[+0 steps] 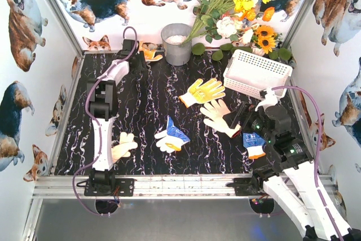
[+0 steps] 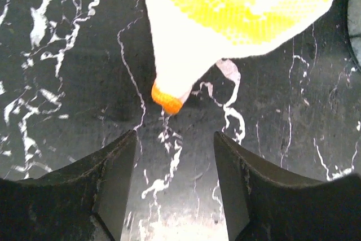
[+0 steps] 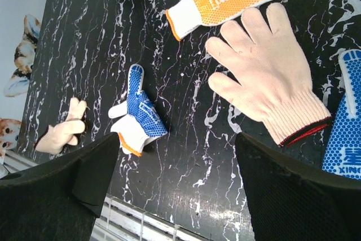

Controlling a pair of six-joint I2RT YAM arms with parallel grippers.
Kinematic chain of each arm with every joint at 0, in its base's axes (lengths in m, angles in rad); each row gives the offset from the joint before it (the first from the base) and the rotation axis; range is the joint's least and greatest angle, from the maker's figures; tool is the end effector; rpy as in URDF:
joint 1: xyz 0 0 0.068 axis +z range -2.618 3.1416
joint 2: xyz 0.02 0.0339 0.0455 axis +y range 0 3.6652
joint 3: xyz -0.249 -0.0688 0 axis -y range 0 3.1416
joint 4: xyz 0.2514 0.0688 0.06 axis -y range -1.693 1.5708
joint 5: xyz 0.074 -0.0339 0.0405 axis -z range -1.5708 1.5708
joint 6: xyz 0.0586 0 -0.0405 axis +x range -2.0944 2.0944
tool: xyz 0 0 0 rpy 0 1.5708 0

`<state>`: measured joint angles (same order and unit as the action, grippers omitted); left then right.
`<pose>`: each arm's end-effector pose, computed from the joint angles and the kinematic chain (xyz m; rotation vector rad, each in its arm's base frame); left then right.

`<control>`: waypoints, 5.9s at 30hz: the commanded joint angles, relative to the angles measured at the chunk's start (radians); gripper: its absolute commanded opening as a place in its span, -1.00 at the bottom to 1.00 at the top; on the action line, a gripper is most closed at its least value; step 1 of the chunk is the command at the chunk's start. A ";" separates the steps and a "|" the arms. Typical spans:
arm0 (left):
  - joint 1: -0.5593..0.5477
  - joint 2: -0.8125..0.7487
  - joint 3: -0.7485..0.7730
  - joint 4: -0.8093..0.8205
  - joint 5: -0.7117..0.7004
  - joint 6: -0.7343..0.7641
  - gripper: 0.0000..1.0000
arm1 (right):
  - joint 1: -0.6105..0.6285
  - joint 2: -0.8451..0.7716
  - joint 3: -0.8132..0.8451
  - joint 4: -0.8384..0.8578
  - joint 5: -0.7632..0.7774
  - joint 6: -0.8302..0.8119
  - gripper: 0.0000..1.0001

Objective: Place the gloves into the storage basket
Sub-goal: Pick up the glove from the center of the board, then turn over the glove at the center of the board.

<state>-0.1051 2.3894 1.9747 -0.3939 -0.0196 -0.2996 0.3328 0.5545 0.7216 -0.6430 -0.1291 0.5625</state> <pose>0.5447 -0.0563 0.1413 -0.2410 2.3736 -0.1692 0.1522 0.0606 0.2851 0.1594 2.1078 0.6804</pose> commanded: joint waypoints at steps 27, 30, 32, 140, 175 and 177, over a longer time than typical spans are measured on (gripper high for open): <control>-0.004 -0.419 -0.194 -0.088 -0.028 0.188 -1.00 | 0.006 0.130 -0.018 0.016 -0.167 0.004 0.73; -0.009 -0.529 -0.275 -0.169 0.070 0.202 -1.00 | 0.010 0.169 -0.074 0.139 -0.267 0.047 0.72; -0.042 -0.610 -0.353 -0.199 0.115 0.236 -1.00 | 0.036 0.199 -0.070 0.228 -0.325 0.078 0.72; -0.582 -1.376 -1.014 0.093 0.838 0.119 0.99 | 0.523 0.353 0.222 0.292 -0.558 -0.107 -1.00; -0.804 -1.101 -0.843 0.166 -0.047 0.210 -1.00 | 0.419 0.300 0.273 -0.250 0.413 0.019 0.50; -0.859 -1.072 -0.835 0.142 -0.066 0.240 -1.00 | 0.417 0.266 0.253 -0.262 0.425 0.046 0.52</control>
<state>-0.8787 1.2907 1.0859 -0.2287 0.0799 -0.1524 0.7525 0.8921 0.9592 -0.8669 0.1818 0.5343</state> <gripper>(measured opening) 0.029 0.754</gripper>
